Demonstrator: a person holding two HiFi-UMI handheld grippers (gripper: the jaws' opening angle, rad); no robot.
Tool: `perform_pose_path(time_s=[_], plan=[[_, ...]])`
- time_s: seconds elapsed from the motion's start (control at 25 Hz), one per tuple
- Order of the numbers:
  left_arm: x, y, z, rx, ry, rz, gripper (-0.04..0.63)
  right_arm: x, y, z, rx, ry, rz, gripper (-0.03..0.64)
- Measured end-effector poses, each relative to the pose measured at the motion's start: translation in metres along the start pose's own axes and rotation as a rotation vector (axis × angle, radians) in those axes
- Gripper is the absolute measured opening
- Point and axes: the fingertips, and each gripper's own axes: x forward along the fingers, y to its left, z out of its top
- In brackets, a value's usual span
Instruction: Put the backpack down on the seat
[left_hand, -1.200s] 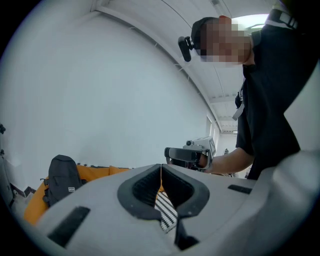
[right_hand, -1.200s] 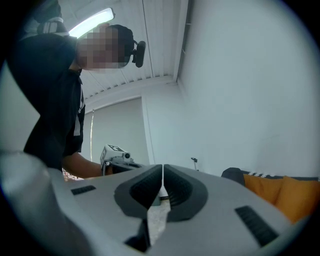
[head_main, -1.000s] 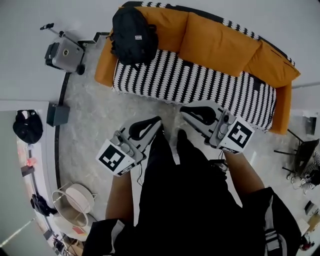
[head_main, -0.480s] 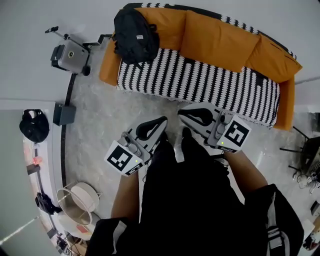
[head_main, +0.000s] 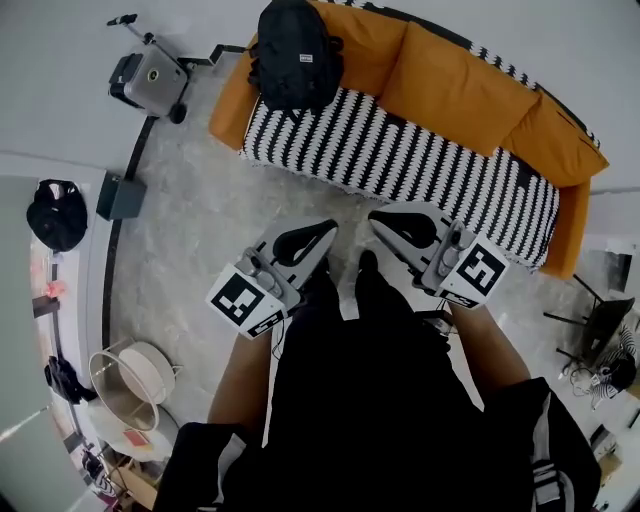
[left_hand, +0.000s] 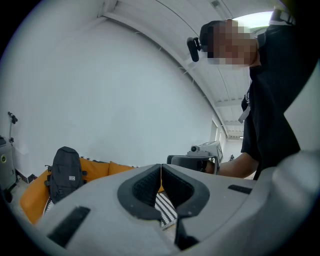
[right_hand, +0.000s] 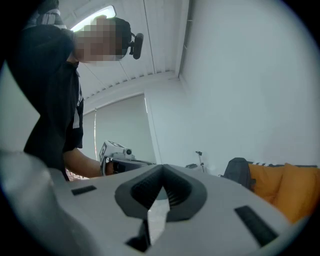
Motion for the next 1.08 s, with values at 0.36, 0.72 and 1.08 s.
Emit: perform_pose_path(time_s=[0.36, 0.72, 1.08], plan=[[-0.015, 0.0, -0.011, 0.003, 0.036, -0.007, 0.024, 0.017, 0.004, -0.012, -0.007, 0.05, 0.0, 0.026], [-0.012, 0.005, -0.014, -0.004, 0.059, -0.001, 0.024, 0.015, 0.001, -0.018, 0.01, 0.058, 0.002, 0.026], [-0.002, 0.007, -0.022, -0.007, 0.062, -0.004, 0.025, 0.009, -0.004, -0.022, 0.033, 0.053, 0.007, 0.026]])
